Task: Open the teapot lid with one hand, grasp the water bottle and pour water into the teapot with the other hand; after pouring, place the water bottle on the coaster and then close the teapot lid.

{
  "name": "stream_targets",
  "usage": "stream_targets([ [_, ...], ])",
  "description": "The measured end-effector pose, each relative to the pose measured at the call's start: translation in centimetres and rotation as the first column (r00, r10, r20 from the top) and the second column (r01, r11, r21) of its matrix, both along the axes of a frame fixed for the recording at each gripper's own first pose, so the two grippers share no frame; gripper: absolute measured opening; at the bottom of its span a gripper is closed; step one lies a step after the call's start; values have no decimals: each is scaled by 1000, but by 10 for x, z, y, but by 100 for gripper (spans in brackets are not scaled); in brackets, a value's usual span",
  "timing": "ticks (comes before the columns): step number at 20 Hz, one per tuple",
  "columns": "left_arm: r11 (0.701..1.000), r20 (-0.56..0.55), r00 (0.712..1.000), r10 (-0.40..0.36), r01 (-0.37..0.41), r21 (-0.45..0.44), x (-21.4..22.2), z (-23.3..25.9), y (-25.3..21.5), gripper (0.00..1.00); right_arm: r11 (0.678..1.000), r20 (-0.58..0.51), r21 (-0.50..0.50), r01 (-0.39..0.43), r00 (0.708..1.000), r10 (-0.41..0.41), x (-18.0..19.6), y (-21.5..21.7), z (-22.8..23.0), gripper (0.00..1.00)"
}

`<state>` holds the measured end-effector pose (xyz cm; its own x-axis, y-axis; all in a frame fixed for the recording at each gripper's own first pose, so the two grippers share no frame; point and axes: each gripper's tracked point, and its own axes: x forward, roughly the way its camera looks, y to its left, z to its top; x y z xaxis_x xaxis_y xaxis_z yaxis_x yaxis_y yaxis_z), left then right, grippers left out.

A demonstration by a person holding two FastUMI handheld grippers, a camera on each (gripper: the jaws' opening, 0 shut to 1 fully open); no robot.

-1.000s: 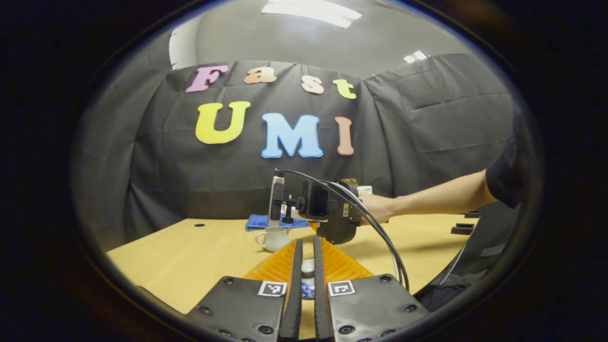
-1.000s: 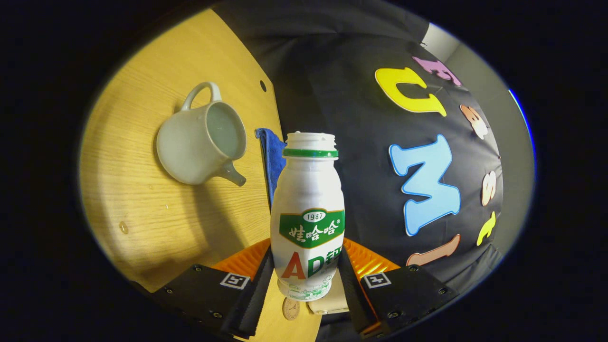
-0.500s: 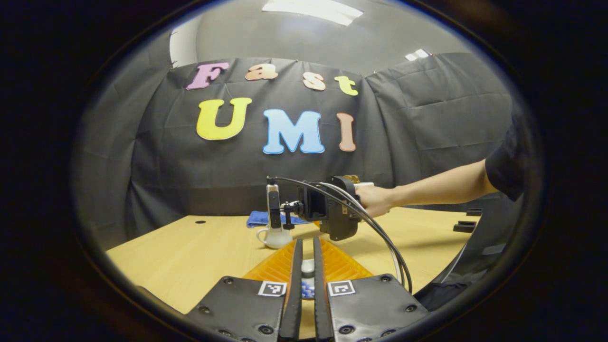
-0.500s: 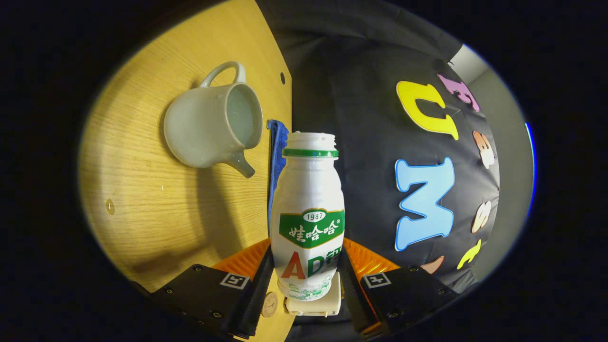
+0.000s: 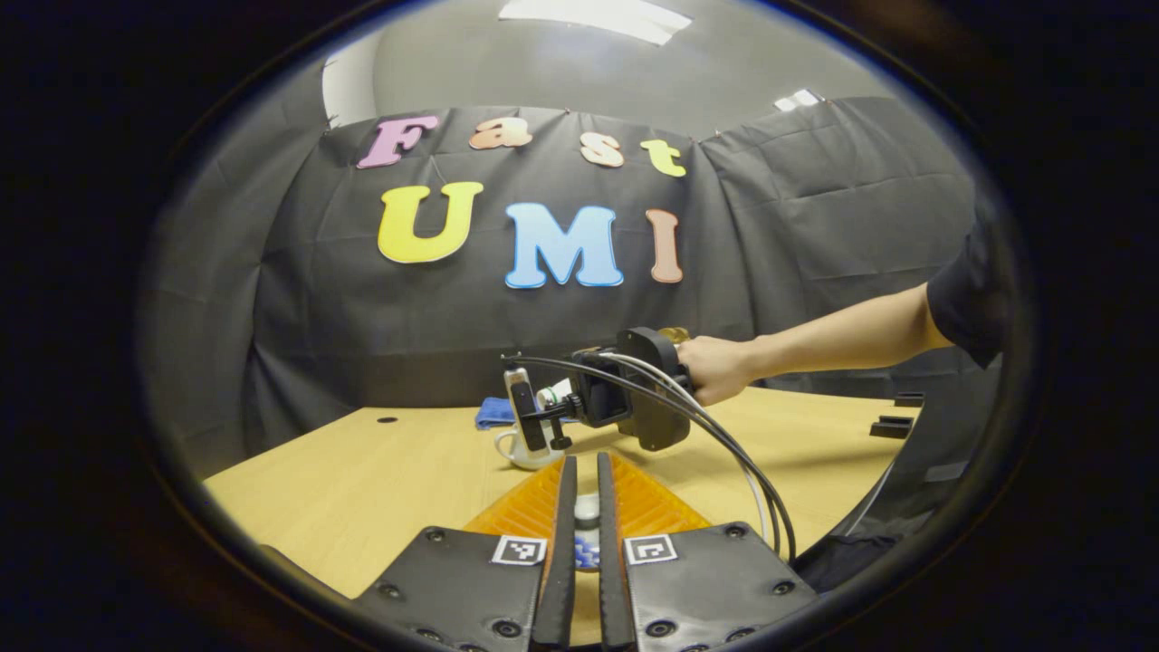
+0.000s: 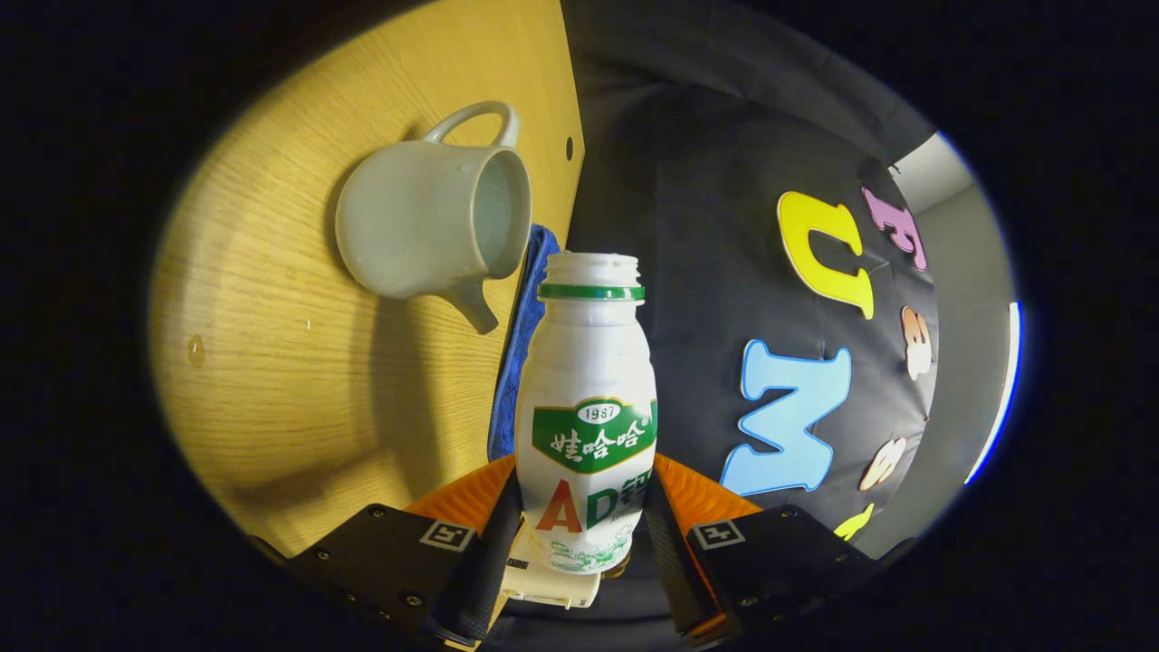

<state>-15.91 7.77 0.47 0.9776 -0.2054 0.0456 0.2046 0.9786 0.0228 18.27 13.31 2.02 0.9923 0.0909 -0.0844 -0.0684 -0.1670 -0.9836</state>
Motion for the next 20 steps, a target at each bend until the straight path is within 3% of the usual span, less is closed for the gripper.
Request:
stream_targets([
  [12, 1000, -13, 1000, -5, 5, 5, 1, -3, -2, 22, 993, 66, -115, -30, 997, 38, 0, 7, 20, 72],
  [15, 1000, -14, 1000, -6, 6, 5, 1, -3, -2, 17, 990, 78, -138, -33, 996, 45, 0, 8, 23, 72],
  [16, 1000, -14, 1000, -6, 6, 5, 1, -3, -2, 22, 989, 82, -145, -34, 996, 46, 0, 8, 25, 72],
  [19, 1000, -13, 1000, -5, 5, 5, 1, -4, -2, 22, 985, 95, -169, -40, 994, 57, 1, 10, 28, 72],
  [20, 1000, -13, 1000, -5, 5, 6, 1, -4, -2, 13, 984, 98, -174, -41, 993, 59, 1, 11, 30, 72],
])
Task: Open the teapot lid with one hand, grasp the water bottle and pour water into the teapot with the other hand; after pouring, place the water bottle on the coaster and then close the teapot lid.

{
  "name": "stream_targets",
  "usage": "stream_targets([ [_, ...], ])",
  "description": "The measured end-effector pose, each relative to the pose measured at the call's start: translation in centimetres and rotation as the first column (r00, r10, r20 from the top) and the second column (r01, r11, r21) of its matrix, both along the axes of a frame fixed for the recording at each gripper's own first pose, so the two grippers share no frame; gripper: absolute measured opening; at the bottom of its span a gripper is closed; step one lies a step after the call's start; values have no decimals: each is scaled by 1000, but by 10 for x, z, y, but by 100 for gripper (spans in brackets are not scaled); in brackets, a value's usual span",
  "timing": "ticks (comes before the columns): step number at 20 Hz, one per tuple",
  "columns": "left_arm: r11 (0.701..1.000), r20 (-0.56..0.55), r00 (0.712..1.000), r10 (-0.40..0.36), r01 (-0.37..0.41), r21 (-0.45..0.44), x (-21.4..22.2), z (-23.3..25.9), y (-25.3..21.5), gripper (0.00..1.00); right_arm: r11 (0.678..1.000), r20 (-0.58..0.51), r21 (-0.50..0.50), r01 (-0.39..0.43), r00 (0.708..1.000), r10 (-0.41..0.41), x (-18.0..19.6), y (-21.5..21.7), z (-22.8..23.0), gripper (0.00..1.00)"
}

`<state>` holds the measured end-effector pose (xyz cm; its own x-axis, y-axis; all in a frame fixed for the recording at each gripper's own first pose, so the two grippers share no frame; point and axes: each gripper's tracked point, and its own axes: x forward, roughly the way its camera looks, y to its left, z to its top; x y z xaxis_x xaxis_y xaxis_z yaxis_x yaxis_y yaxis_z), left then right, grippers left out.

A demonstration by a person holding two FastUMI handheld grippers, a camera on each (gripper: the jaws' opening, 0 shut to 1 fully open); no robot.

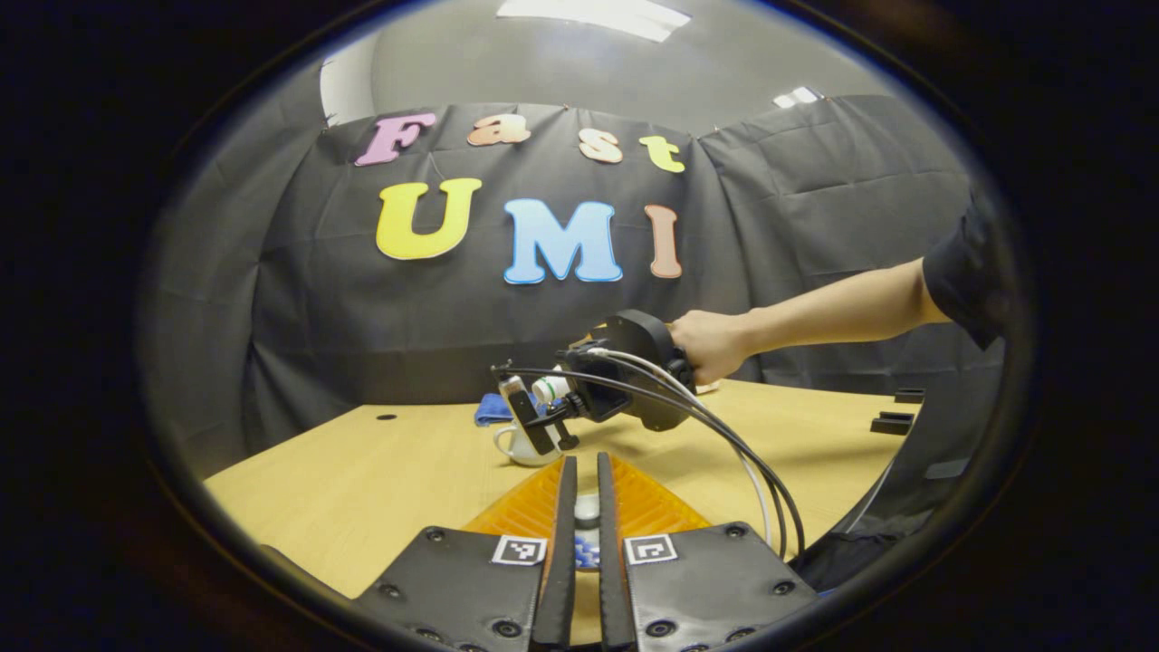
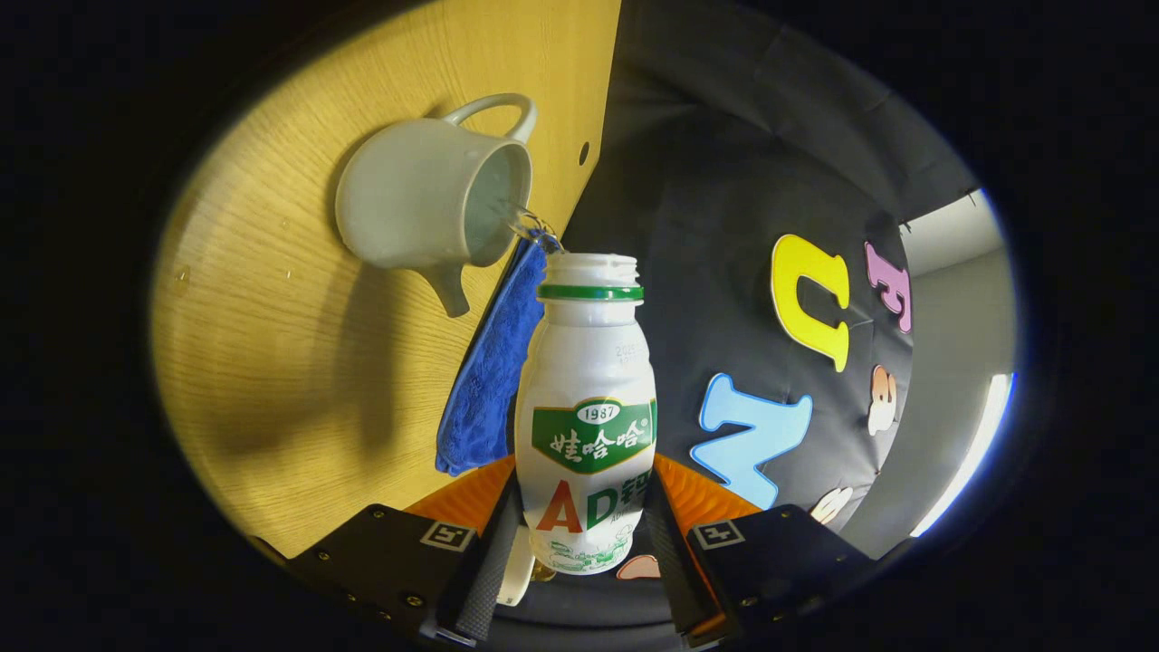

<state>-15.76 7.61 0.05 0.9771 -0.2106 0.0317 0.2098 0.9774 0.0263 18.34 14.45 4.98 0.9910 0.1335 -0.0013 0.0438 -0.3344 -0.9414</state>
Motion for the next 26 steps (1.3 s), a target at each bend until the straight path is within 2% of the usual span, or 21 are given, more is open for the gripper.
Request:
stream_targets([
  [1, 1000, 0, 1000, 1, -1, 2, 0, 1, 0, 22, 1000, 3, -6, -3, 1000, 3, 0, 1, 1, 72],
  [2, 1000, 1, 1000, 0, 0, 3, -1, 1, 0, 22, 1000, 6, -12, -5, 1000, 5, 0, 1, 2, 72],
  [26, 1000, -2, 1000, -2, 2, 10, -2, 0, 0, 22, 982, 70, -184, -47, 996, 61, 0, 16, 14, 72],
])
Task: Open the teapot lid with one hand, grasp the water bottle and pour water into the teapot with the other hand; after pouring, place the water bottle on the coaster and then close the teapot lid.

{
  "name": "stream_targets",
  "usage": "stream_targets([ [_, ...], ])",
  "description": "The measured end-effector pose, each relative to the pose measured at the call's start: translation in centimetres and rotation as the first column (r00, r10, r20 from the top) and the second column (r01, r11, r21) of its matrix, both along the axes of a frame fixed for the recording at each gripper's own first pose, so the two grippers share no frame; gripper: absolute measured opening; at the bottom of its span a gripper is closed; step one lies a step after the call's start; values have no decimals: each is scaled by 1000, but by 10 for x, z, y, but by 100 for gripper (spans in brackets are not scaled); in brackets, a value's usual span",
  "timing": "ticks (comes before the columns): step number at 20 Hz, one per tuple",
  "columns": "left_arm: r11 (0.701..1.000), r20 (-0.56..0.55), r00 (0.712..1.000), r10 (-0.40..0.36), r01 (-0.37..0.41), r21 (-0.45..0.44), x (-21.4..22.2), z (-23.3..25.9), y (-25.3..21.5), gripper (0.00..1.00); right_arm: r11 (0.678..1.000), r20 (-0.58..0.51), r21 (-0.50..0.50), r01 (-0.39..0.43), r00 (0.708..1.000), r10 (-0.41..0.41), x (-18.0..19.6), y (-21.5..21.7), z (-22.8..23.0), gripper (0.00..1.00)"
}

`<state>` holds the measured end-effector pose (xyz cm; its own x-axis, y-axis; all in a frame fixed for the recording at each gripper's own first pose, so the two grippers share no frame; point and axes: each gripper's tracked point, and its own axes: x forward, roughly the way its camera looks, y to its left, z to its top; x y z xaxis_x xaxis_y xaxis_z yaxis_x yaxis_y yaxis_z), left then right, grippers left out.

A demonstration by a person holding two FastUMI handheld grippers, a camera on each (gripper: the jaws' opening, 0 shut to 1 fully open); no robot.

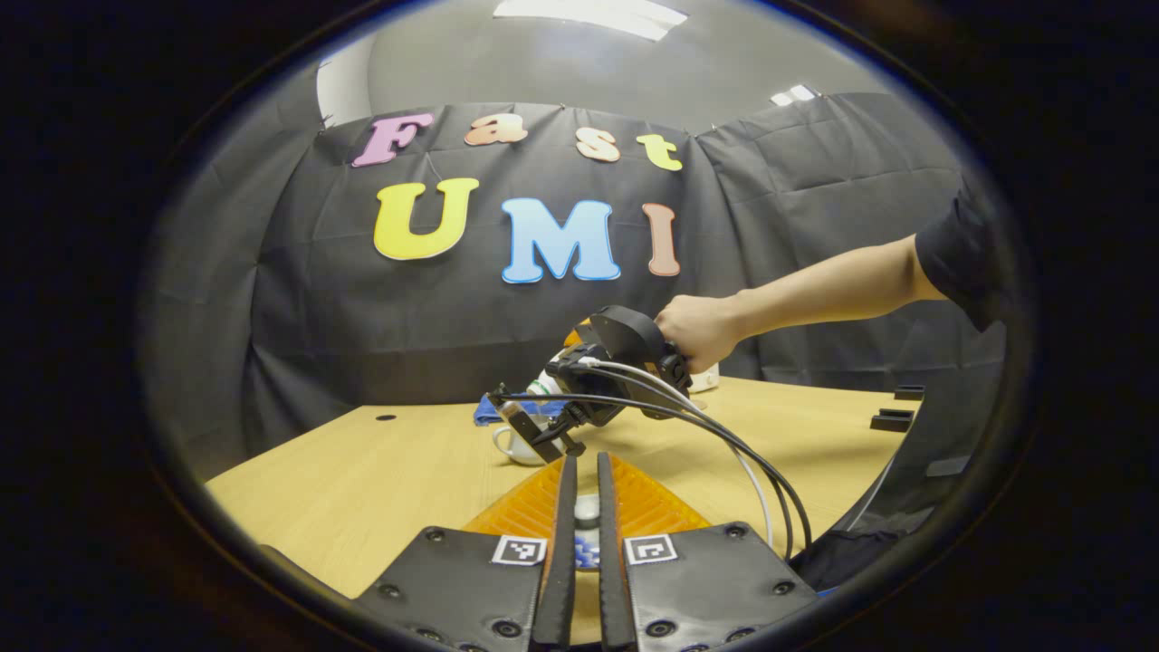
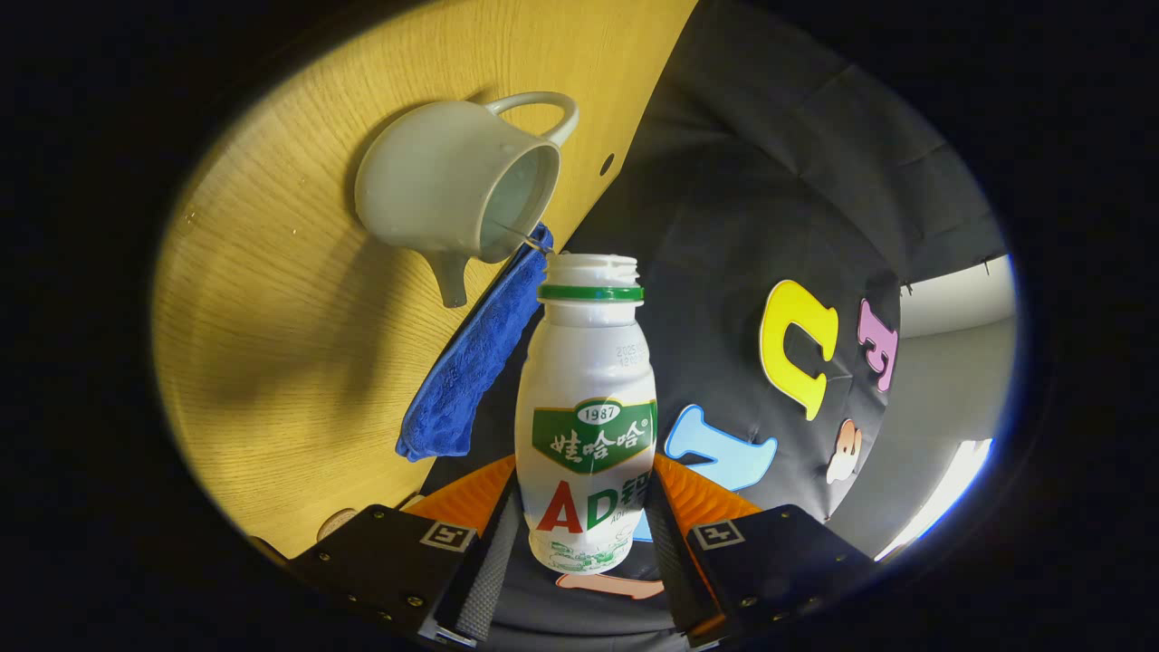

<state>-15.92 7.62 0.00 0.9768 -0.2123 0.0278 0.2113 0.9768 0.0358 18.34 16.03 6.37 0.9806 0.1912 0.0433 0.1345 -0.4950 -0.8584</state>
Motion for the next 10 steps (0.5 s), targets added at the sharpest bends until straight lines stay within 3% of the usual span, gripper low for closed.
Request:
stream_targets([
  [10, 1000, 4, 1000, 2, -2, 3, 0, 1, 0, 22, 997, 26, -69, -39, 999, 41, -4, 12, -2, 72],
])
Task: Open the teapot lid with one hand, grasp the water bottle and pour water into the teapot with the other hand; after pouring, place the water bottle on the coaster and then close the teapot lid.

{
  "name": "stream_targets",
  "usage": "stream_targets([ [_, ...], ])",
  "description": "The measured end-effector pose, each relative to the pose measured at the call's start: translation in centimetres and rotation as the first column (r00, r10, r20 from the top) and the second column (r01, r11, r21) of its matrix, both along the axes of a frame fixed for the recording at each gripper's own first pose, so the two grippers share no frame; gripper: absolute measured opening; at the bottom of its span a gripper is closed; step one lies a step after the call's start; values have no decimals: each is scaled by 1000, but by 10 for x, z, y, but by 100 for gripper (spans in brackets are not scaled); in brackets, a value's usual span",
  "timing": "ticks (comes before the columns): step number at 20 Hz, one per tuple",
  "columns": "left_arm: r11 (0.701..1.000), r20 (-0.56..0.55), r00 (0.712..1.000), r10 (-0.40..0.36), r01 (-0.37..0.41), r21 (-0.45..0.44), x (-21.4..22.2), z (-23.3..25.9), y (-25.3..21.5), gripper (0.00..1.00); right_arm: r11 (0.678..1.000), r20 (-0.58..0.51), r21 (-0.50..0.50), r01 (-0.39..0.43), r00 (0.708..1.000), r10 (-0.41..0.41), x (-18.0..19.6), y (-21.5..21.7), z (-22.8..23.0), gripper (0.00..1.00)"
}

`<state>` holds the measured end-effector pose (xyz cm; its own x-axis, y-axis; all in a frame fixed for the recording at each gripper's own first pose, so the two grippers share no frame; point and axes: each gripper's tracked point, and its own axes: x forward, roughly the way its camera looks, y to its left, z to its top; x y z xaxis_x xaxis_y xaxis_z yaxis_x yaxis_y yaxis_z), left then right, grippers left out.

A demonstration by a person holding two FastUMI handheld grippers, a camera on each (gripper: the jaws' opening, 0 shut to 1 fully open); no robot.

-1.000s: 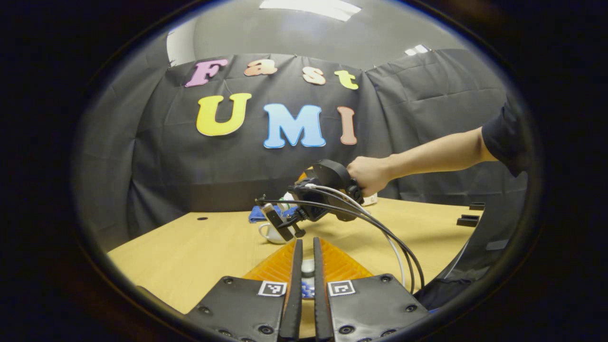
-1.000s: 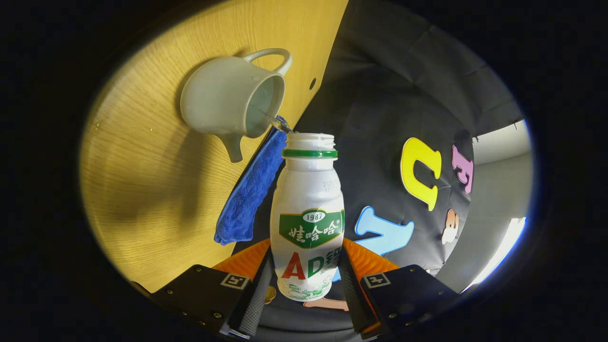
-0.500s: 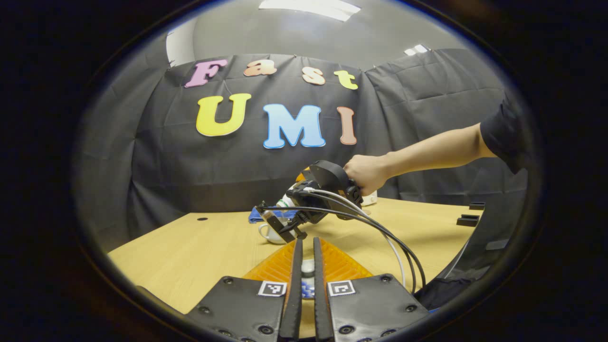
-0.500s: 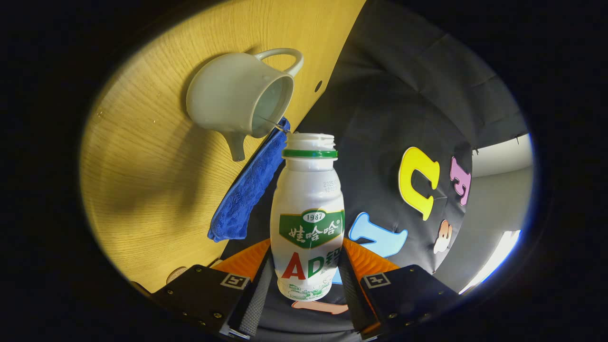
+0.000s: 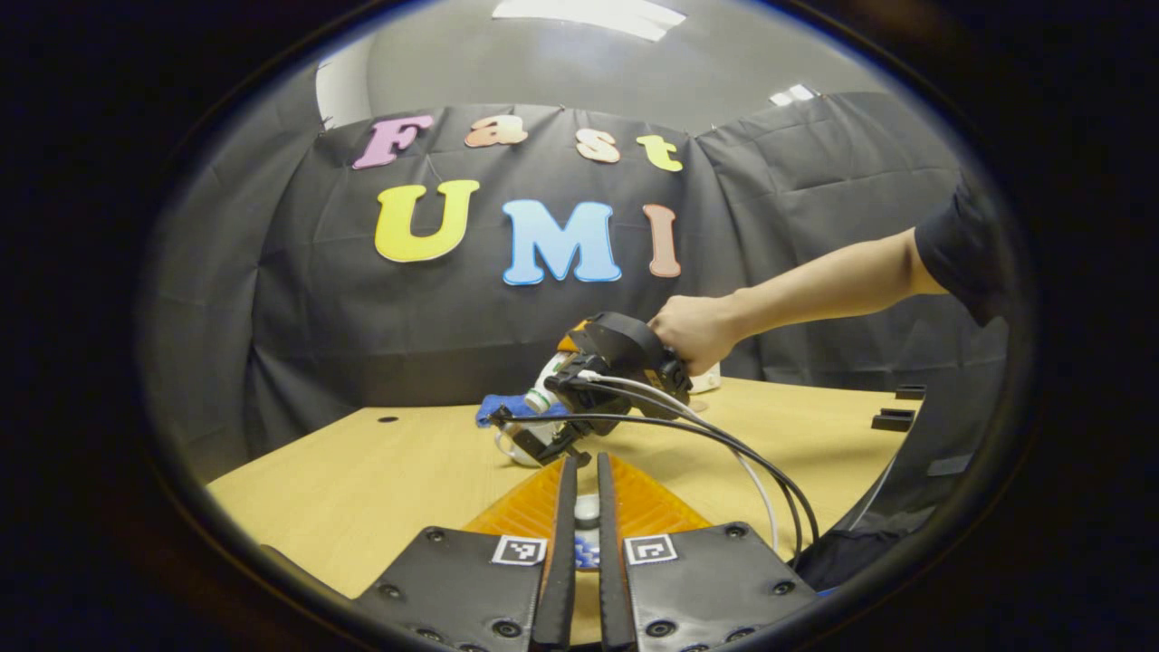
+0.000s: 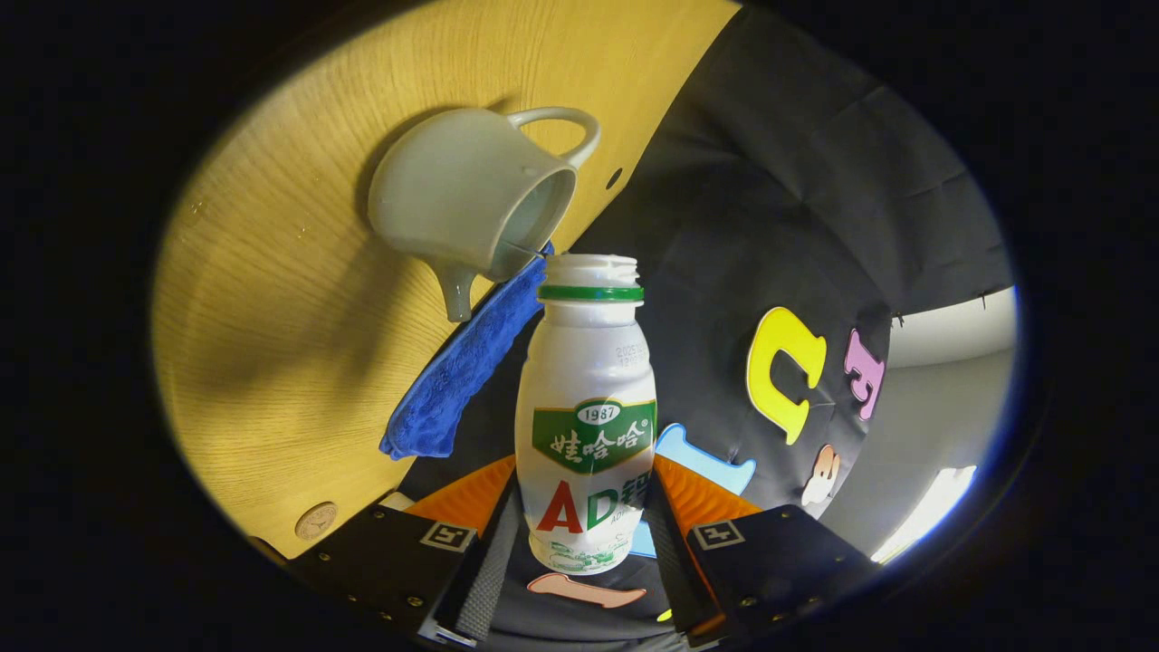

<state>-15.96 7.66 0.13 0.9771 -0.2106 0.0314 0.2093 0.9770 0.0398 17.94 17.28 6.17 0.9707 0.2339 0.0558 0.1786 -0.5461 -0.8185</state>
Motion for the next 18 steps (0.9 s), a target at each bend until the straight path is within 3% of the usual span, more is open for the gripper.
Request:
stream_targets([
  [18, 1000, -5, 1000, 2, -2, -2, 0, -1, 1, 22, 1000, -1, -2, -27, 1000, 27, -4, 8, -3, 72],
])
